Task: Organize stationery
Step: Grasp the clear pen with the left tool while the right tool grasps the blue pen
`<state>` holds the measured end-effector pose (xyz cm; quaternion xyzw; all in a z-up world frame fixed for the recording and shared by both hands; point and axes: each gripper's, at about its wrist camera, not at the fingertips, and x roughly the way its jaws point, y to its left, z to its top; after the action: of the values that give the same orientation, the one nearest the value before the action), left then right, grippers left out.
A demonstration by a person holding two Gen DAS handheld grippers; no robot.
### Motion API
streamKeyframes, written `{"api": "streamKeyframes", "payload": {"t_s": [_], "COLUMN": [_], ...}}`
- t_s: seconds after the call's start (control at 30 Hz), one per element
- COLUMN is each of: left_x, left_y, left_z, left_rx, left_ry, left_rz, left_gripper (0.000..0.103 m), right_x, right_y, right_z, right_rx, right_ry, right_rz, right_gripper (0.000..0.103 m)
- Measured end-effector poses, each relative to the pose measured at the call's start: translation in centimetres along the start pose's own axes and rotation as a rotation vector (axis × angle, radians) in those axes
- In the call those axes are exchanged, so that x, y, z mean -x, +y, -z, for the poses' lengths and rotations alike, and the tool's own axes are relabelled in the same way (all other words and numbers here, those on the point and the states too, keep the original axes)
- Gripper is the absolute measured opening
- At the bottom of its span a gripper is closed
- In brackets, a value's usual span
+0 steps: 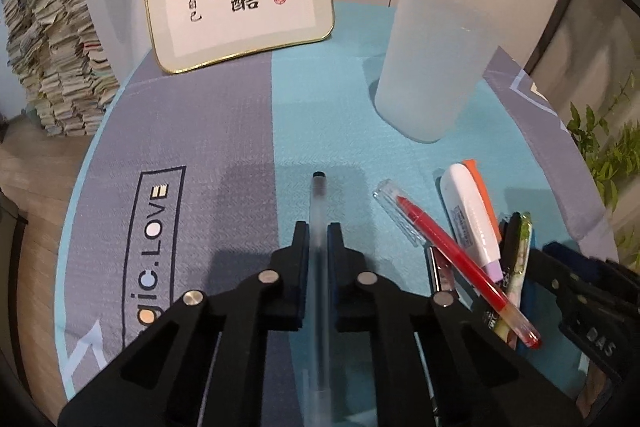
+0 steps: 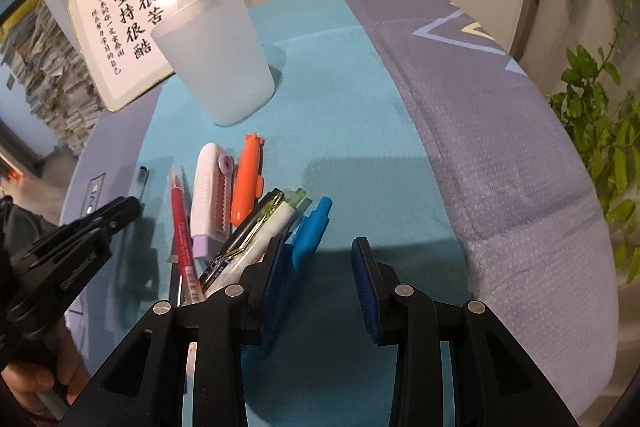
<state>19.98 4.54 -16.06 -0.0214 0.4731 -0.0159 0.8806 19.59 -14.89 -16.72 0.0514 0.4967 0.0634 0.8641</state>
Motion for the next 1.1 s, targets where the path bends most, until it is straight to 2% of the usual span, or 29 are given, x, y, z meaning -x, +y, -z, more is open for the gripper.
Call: {"api": "streamKeyframes", "payload": {"t_s": [0.1,0.17,0.23,0.3,0.5,0.67,0.9,1.1], "left_x": [0.5,0.7,0.8,1.2,3.8,6.0,9.1,10.2], "left_y": [-0.1,-0.3,-0.3,-0.1,0.1,-0.2,-0.3,-0.7], "left_z": [0.2,0.2,0.3,0.3,0.0,0.3,0.5,0.2], "left_rx": [-0.013,-0.02,-0.025,-0.019,-0.013,-0.019,-0.035,-0.039], "left_ry": [-0.014,-0.017,-0.021,-0.027,-0.094,-0.146,-0.225,-0.257], "left_rz": [0.008,0.012,0.018,0.026,0.046,0.069,0.106,0.114], "left_gripper": [0.007,0.007,0.007,0.007,0.007,0.007,0.007,0.007], "right_x": [-0.5,-0.8,-0.8,-0.2,3.6,6.0,10.0,12.8], "right_y": [0.5,0.6,0.4,-0.1,-0.5,-0.4,0.5,1.6], "right_z": [-0.6,-0.9,-1.1,-1.0,-0.9,-0.4,0.2,-0.3], "right_rx": [0.007,0.002,-0.004,-0.022,-0.034,-0.036,0.004,0.047], "right_ry": [-0.013,-0.021,-0.015,-0.011,-0.125,-0.184,-0.295,-0.39], "right_rz": [0.028,0.032,0.013,-0.042,-0.058,-0.096,-0.122,-0.132], "right_gripper": [0.036,0.018,0.016,0.011,0.011,0.011,0.011,0.011]}}
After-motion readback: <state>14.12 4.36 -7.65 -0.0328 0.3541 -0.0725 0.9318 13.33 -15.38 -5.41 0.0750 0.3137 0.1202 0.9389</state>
